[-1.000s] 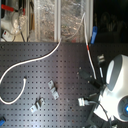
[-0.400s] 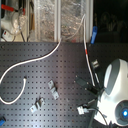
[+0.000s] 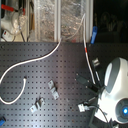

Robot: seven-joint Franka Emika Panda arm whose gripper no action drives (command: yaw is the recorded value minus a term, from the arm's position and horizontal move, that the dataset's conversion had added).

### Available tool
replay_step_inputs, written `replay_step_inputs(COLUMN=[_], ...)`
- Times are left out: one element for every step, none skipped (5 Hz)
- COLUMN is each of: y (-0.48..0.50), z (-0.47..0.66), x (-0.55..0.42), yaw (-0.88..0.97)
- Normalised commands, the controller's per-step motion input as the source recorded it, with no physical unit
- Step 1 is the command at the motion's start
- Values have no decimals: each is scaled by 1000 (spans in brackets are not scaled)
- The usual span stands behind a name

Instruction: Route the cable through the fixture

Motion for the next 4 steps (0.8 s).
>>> replay_step_inputs(y=[13,96,171,37], z=[78,-51,-18,-1], x=[-272,-446,-399,18], yaw=[0,106,208,0])
